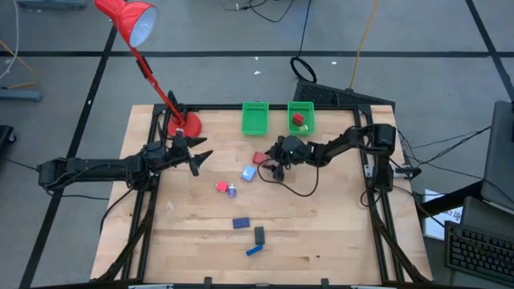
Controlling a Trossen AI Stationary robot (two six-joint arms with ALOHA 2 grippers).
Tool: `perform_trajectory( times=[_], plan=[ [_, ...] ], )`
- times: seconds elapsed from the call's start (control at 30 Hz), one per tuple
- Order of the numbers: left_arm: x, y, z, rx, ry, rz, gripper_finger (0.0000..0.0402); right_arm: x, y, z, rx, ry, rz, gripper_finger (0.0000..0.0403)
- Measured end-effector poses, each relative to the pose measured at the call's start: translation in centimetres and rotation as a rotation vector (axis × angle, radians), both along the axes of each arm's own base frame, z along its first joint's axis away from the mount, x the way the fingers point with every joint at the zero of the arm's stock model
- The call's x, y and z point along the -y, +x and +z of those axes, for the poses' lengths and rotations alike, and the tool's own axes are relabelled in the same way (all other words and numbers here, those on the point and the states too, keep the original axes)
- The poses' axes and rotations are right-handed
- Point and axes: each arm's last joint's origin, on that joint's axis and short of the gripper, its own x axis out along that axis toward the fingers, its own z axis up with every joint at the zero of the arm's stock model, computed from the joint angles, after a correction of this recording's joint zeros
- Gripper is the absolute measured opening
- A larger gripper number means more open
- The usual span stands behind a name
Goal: Pick & Place Office items
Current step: Put the red charger adapter into the right green basket
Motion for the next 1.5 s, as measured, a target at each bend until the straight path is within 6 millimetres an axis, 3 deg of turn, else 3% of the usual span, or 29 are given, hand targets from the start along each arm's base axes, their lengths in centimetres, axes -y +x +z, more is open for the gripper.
perform_trajectory(
  times=[0.3,0.53,0.73,1.07,1.5],
  plan=[
    [0.0,0.0,0.0,0.0,0.0,0.0,0.0281,0.0,0.0,-0.1,-0.007,0.0,-0.005,0.0206],
    [0.0,0.0,0.0,0.0,0.0,0.0,0.0276,0.0,-0.1,-0.1,-0.008,0.0,-0.007,0.022],
    [0.0,0.0,0.0,0.0,0.0,0.0,0.0288,0.0,-0.1,-0.1,-0.007,0.0,-0.007,0.02],
    [0.0,0.0,0.0,0.001,0.0,0.0,0.029,0.0,0.0,0.0,-0.004,-0.001,-0.007,0.02],
    [0.0,0.0,0.0,0.001,0.0,0.0,0.0279,0.0,-0.2,2.2,0.048,-0.014,-0.003,0.02]
  ],
)
